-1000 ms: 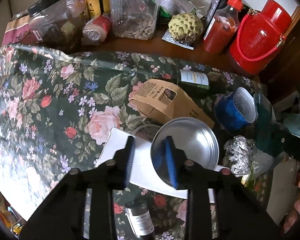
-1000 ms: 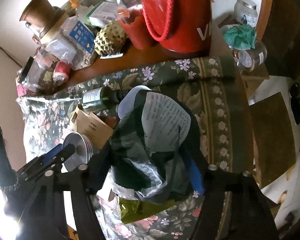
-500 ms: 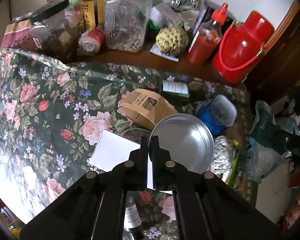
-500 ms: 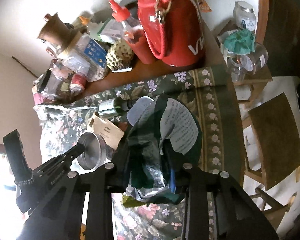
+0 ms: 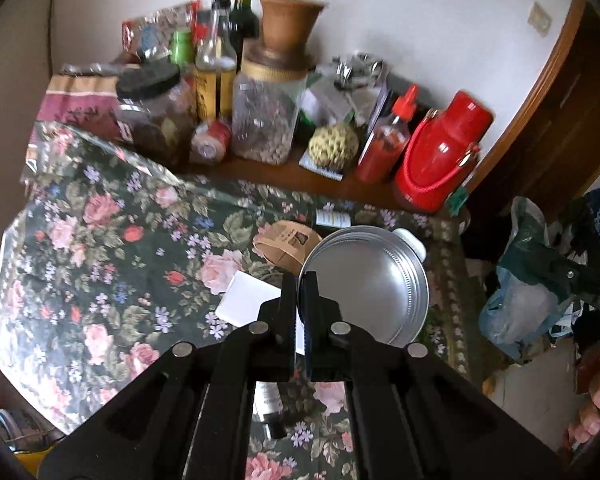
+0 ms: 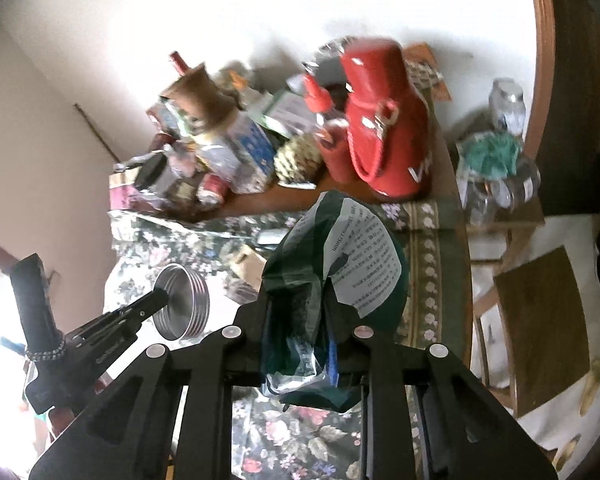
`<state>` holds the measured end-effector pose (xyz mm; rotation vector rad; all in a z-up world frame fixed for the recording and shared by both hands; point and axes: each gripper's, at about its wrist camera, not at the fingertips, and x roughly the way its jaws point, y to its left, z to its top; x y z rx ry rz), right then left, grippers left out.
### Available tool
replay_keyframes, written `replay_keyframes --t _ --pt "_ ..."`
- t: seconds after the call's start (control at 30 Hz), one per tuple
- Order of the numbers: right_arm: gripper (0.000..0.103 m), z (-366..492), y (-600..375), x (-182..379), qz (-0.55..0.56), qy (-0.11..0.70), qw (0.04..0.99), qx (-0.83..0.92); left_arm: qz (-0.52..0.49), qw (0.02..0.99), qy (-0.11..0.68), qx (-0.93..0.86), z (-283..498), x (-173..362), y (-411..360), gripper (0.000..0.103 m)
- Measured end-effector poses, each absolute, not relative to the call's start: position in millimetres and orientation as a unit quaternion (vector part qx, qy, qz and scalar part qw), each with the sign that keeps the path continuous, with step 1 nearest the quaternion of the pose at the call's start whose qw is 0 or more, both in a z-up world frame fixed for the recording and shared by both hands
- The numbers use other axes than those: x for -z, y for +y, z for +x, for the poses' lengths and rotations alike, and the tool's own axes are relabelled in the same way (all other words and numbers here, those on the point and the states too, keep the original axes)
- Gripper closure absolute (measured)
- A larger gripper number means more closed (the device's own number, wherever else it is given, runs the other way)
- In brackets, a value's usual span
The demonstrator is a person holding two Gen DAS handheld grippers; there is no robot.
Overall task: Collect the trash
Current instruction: 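Carry the tin lid and snack bag down to the white bucket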
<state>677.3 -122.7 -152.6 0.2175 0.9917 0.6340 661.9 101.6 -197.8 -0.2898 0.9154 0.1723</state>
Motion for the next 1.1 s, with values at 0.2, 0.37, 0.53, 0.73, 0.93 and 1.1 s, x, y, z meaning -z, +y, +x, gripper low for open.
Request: replay_keyframes --t 0.2,0.37,0.53,0.73,0.93,1.1 --pt "0.085 628 -114 126 0.098 0.432 0.843 -0.306 -0.119 0.907 0.398 -0.073 608 161 105 0.102" --pt "0.085 568 -102 108 0.097 0.402 0.862 -0.292 -0.103 0.921 0.373 -0.047 544 136 119 0.102" --pt "0.085 501 -88 100 0.111 0.382 0.877 -0.270 -0.081 0.929 0.361 -0.022 469 125 136 0.102" --pt "0.085 419 -69 98 0.121 0.364 0.888 -0.255 -0.073 0.933 0.353 -0.007 387 125 156 0.102" --pt "0.085 357 -57 101 0.120 0.357 0.895 -0.239 -0.067 0.934 0.350 0.012 318 124 169 0.102" --pt "0.085 320 -56 110 0.123 0.372 0.892 -0.226 -0.066 0.928 0.365 0.023 292 132 172 0.102"
